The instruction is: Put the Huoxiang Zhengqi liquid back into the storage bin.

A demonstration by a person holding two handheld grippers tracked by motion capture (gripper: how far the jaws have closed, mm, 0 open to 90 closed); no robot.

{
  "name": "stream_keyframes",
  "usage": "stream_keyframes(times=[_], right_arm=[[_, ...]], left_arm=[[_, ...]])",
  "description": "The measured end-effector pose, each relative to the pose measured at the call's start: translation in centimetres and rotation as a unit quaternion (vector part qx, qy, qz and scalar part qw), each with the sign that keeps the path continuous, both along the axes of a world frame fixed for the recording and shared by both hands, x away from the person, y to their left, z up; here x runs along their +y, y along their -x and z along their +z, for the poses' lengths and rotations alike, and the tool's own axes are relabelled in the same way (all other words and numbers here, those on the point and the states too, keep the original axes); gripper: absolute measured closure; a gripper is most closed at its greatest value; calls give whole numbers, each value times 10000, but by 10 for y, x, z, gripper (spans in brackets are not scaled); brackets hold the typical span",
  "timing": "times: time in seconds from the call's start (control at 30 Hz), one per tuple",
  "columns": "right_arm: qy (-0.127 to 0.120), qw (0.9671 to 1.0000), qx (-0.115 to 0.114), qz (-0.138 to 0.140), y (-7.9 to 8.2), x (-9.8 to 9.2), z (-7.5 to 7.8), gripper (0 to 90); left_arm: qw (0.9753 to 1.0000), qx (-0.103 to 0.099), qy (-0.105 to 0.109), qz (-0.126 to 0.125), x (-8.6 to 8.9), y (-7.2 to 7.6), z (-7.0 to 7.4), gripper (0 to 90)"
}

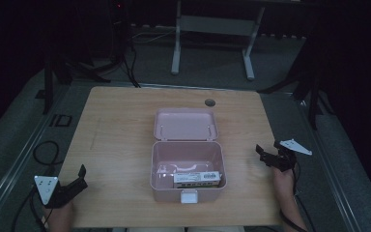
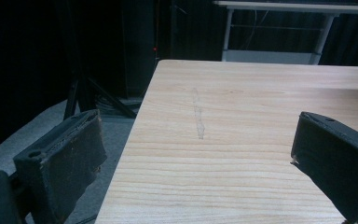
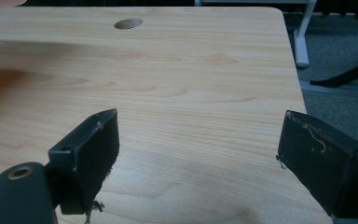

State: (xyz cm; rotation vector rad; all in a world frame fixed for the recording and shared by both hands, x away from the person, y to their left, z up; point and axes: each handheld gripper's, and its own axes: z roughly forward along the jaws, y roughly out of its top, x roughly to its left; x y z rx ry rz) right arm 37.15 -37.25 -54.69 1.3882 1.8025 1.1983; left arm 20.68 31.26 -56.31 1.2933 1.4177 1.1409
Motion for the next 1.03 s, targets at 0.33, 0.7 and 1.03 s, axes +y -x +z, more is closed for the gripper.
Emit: stream_keyframes(times=[0.33,0.7,1.03], right_arm=[[-380,9992,-19,-100,2,-9,-5,123],[-620,9975,-35,-333,4,-17,-6,123],[-588,9979,35,-271,2,-16,-6,123]], left_arm=[[10000,0,1,-7,0,0,0,27],[10000,-8,12,-7,0,0,0,27],[10000,-8,18,-7,0,0,0,27]])
